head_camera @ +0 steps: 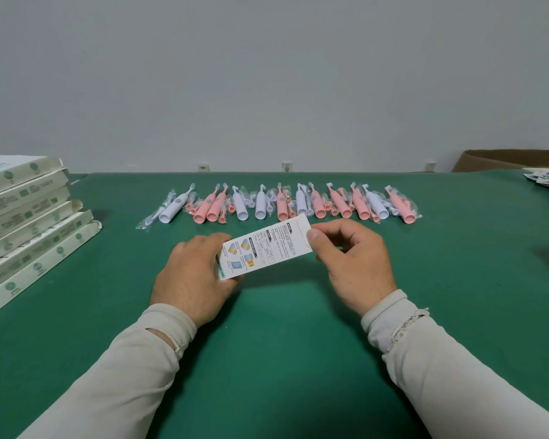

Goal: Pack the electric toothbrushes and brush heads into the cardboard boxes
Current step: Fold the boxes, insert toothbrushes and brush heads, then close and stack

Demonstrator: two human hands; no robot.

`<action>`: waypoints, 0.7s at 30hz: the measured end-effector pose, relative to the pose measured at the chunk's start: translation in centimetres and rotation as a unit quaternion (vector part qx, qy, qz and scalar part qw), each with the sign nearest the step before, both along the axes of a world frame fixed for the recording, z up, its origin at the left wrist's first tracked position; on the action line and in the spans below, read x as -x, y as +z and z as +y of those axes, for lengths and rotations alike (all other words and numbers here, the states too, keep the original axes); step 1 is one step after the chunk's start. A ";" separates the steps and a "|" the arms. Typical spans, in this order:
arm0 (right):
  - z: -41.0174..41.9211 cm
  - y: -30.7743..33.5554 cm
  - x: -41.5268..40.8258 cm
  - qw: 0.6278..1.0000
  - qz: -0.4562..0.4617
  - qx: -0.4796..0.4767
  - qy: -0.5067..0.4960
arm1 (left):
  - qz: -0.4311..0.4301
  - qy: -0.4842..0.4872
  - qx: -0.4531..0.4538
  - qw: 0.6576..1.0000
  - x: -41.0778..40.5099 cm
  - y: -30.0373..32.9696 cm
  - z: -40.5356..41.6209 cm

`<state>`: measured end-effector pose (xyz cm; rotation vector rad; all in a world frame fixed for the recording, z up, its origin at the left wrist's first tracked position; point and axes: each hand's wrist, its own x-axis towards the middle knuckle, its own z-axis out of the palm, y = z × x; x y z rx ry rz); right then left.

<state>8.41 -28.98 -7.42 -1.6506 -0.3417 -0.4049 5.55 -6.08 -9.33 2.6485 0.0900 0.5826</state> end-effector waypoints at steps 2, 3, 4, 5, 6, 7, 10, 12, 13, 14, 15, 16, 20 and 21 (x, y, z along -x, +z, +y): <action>0.0 0.0 0.0 1.000 0.012 -0.012 -0.001 | 0.001 0.002 -0.001 1.000 0.0 0.0 0.0; -0.1 0.0 -0.1 1.000 0.015 -0.018 -0.001 | 0.002 0.002 0.001 1.000 0.0 0.0 0.0; -0.2 0.0 -0.2 1.000 0.016 -0.019 -0.001 | 0.003 0.002 0.001 1.000 0.0 0.0 -0.1; -0.3 0.0 -0.2 1.000 0.013 -0.014 -0.001 | 0.004 0.002 0.000 1.000 0.0 0.1 -0.1; -0.3 0.0 -0.3 1.000 0.008 -0.004 -0.001 | 0.006 0.002 -0.001 1.000 0.0 0.1 -0.1; -0.4 -0.1 -0.3 1.000 0.003 0.007 -0.001 | 0.007 0.000 -0.002 1.000 0.1 0.1 -0.1; -0.2 -0.4 -0.4 1.000 0.000 0.016 0.024 | 0.002 0.004 0.007 1.000 0.3 0.2 -0.3; 0.3 -0.6 -0.2 0.998 0.008 0.004 0.065 | -0.006 0.008 0.009 1.000 0.4 0.4 -0.3; 0.7 -0.8 -0.1 0.997 0.012 0.004 0.082 | -0.011 0.004 0.010 1.000 0.4 0.4 -0.2; 1.1 -1.0 -0.1 0.995 0.018 -0.003 0.096 | -0.016 -0.006 0.015 1.000 0.5 0.4 -0.2; 1.5 -1.2 -0.1 0.995 0.026 -0.020 0.098 | -0.021 -0.021 0.026 0.999 0.5 0.3 -0.2; 1.7 -1.3 -0.2 0.995 0.036 -0.048 0.083 | -0.023 -0.038 0.042 0.998 0.5 0.1 -0.3; 0.9 -0.9 -0.6 0.981 0.117 -0.154 -0.012 | -0.044 -0.099 0.080 0.991 0.3 -0.6 -1.4; 0.7 -0.7 -0.4 0.973 0.148 -0.177 -0.014 | -0.057 -0.111 0.084 0.989 0.3 -0.8 -2.0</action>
